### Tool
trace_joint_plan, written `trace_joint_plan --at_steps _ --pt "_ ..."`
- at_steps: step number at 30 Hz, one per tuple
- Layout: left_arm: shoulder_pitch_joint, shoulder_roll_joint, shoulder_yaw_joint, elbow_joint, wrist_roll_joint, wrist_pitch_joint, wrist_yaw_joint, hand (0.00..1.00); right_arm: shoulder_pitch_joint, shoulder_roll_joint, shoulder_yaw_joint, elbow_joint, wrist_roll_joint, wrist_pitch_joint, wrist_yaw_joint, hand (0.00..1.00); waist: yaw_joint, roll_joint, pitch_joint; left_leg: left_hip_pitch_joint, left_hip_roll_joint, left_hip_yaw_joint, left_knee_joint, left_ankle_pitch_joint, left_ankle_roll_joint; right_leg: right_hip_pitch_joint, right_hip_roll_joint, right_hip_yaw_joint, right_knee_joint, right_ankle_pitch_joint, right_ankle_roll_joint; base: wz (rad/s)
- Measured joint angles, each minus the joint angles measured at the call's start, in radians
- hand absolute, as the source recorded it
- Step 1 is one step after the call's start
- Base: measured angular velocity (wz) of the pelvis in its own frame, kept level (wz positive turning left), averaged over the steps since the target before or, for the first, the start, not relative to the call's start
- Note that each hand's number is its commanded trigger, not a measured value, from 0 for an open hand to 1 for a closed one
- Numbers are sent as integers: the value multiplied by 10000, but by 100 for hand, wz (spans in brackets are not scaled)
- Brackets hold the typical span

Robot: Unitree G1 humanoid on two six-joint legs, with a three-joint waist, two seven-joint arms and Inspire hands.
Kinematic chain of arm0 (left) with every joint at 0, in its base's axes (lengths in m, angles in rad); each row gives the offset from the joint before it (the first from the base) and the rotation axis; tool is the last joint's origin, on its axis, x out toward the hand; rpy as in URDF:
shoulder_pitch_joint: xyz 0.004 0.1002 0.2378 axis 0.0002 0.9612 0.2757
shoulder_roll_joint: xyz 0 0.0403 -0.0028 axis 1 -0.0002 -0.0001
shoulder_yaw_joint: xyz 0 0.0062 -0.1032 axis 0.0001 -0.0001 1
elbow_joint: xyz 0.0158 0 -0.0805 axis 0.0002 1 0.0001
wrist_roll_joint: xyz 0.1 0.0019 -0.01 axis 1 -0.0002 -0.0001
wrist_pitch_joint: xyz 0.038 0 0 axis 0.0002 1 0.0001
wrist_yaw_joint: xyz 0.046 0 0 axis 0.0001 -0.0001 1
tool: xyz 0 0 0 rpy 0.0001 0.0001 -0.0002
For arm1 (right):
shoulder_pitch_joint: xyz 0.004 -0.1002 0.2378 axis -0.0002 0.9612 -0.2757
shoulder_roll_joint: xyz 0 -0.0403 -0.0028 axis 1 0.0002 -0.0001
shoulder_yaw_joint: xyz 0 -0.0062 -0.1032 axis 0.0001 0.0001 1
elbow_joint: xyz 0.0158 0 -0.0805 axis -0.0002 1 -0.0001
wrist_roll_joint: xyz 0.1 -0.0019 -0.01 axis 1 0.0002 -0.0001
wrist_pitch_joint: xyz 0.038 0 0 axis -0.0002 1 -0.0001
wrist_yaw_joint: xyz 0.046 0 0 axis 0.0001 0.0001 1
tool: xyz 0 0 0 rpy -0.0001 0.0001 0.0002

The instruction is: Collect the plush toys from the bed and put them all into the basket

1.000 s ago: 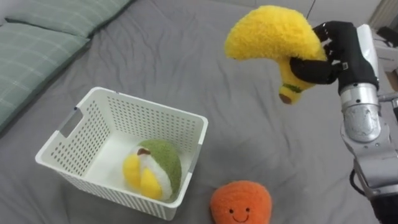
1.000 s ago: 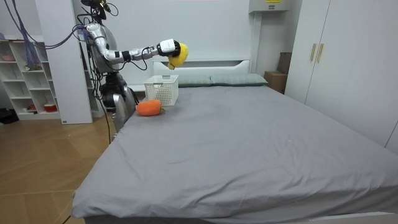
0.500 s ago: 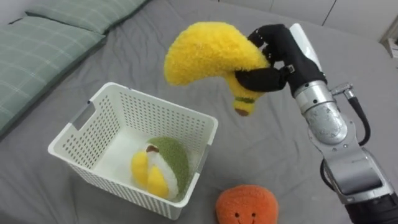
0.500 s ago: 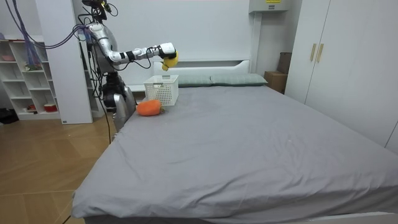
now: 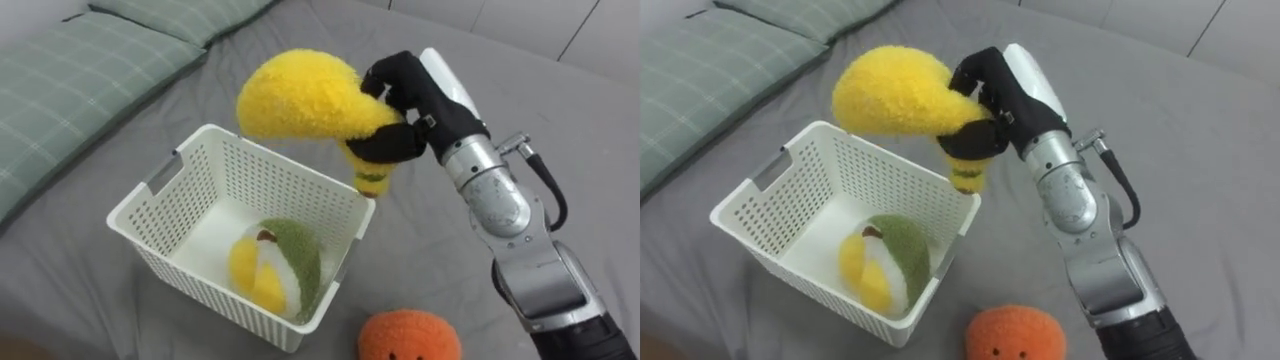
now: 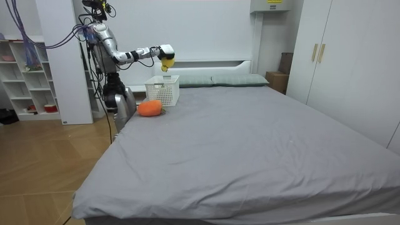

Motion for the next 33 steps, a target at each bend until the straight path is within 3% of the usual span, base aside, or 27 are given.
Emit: trace_joint_plan --at_steps 1,2,3,4,5,10,33 --pt "-28 1 -29 -3 -4 16 0 0 0 16 181 0 -1 55 44 100 71 -14 -2 -5 0 -14 0 0 -1 0 0 -17 1 0 0 4" --pt "-44 0 -62 -20 -16 17 1 0 -8 31 374 1 0 65 111 91 110 -20 8 -19 -6 -48 0 0 -1 0 -1 -37 0 0 0 6" --pt "-52 0 -64 -20 -14 17 1 0 -12 50 469 1 1 64 144 59 110 -32 17 -22 -10 -64 -1 0 -1 1 -1 -42 1 0 0 7" --pt "-87 6 -62 -19 5 16 1 0 -13 124 620 2 -3 64 205 25 134 -96 76 -24 -12 -81 -5 3 -6 3 3 -47 -2 -2 2 7" --pt "-102 9 -62 -19 12 15 2 0 -15 218 717 3 -2 66 300 0 157 -121 146 -45 -15 -115 -6 7 -12 2 5 -62 -5 -2 3 7" --pt "-78 4 -56 6 34 19 2 0 -20 349 813 4 -23 66 462 0 256 -307 222 -152 -49 -247 7 10 -14 -47 0 -120 -39 -1 3 6" --pt "-83 -4 152 97 15 19 25 0 75 303 828 184 -313 55 477 0 329 -379 178 -389 -134 -521 150 19 -15 -63 -6 -236 -168 1 8 3"
